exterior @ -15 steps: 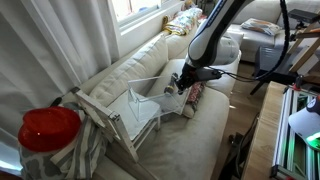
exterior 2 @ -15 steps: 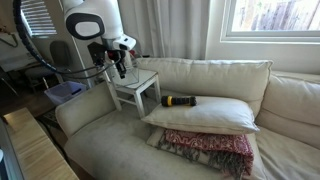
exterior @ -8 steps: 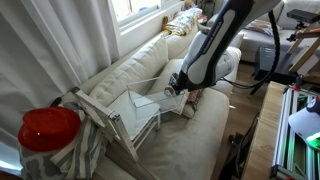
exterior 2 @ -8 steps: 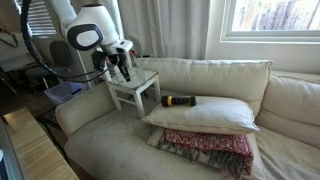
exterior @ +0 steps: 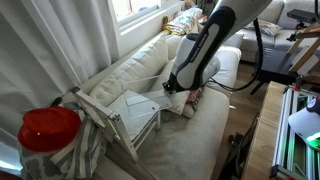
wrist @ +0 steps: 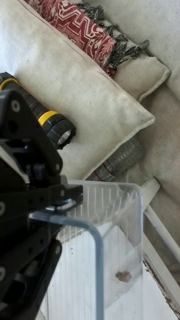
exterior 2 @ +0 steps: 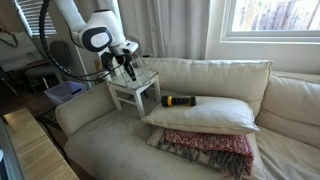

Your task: Put the black torch on the pillow

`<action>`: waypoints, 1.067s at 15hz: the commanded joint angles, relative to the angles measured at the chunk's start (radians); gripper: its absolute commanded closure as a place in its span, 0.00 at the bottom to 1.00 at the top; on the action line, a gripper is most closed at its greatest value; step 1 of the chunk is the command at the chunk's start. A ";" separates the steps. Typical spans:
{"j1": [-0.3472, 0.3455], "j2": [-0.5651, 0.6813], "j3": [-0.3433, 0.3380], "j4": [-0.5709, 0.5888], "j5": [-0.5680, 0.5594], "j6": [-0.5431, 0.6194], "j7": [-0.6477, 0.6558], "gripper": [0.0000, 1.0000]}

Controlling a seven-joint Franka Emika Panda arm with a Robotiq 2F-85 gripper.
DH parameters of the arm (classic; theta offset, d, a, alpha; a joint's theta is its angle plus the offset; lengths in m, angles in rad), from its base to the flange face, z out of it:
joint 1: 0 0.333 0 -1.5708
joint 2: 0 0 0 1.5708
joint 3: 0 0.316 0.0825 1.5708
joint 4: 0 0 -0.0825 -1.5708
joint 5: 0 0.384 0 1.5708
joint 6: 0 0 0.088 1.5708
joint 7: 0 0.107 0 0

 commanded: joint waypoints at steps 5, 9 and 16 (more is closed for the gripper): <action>0.090 0.050 -0.081 0.163 -0.135 -0.145 0.148 0.99; 0.119 0.087 -0.091 0.229 -0.181 -0.192 0.230 0.99; 0.173 0.164 -0.133 0.309 -0.236 -0.191 0.340 0.69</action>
